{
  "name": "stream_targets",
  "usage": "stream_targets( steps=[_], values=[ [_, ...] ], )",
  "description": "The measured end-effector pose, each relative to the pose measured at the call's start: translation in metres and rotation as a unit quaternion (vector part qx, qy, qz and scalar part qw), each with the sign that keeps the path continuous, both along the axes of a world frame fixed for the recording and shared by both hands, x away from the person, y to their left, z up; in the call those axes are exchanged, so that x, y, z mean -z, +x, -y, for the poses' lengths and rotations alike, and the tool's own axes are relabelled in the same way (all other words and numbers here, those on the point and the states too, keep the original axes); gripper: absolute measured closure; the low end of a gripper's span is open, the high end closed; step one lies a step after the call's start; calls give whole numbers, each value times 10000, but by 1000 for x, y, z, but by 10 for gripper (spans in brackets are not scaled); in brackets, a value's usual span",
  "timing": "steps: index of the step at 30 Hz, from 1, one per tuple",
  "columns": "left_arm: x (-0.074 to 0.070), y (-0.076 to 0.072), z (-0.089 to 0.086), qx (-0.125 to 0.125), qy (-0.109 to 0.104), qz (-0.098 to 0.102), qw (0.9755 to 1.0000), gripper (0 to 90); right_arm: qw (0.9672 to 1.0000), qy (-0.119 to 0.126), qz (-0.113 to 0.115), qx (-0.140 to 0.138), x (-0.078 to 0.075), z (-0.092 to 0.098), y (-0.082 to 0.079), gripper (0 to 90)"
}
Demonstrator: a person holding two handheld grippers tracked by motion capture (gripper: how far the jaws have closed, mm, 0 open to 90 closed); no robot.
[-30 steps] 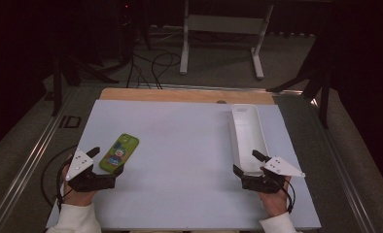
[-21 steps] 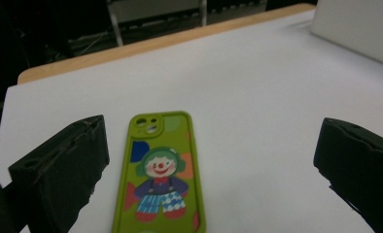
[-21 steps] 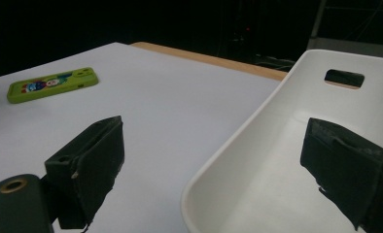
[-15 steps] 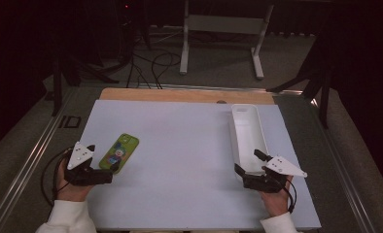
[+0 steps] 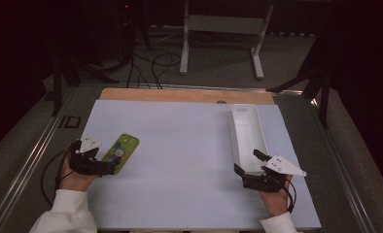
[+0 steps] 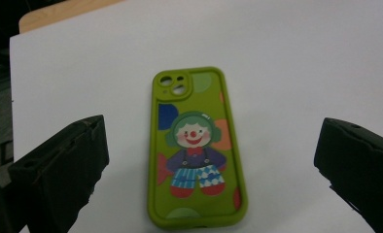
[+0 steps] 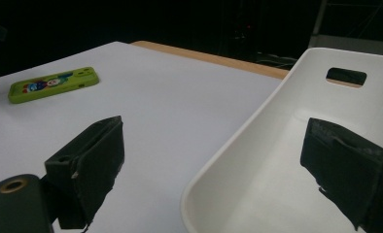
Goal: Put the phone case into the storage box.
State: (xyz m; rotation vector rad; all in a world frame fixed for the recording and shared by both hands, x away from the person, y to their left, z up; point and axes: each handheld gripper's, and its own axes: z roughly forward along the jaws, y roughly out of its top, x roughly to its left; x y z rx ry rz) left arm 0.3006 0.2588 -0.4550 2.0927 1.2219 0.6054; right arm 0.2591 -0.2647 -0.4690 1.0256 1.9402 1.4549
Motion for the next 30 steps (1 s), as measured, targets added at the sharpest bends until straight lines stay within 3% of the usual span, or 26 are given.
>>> stream_targets(
  steps=[9, 18, 30],
  values=[
    [8, 19, 2, -64, 248, -358, 9990, 0, 10000, 4, -12, 0, 0, 0, 1, 87],
    [18, 30, 3, -28, 435, -596, 9973, 0, 10000, -10, 10, -8, 0, 0, 1, 87],
    [30, 40, 2, 1, 447, -835, 9955, 0, 10000, -7, -4, -20, 0, 0, 1, 87]
  ],
)
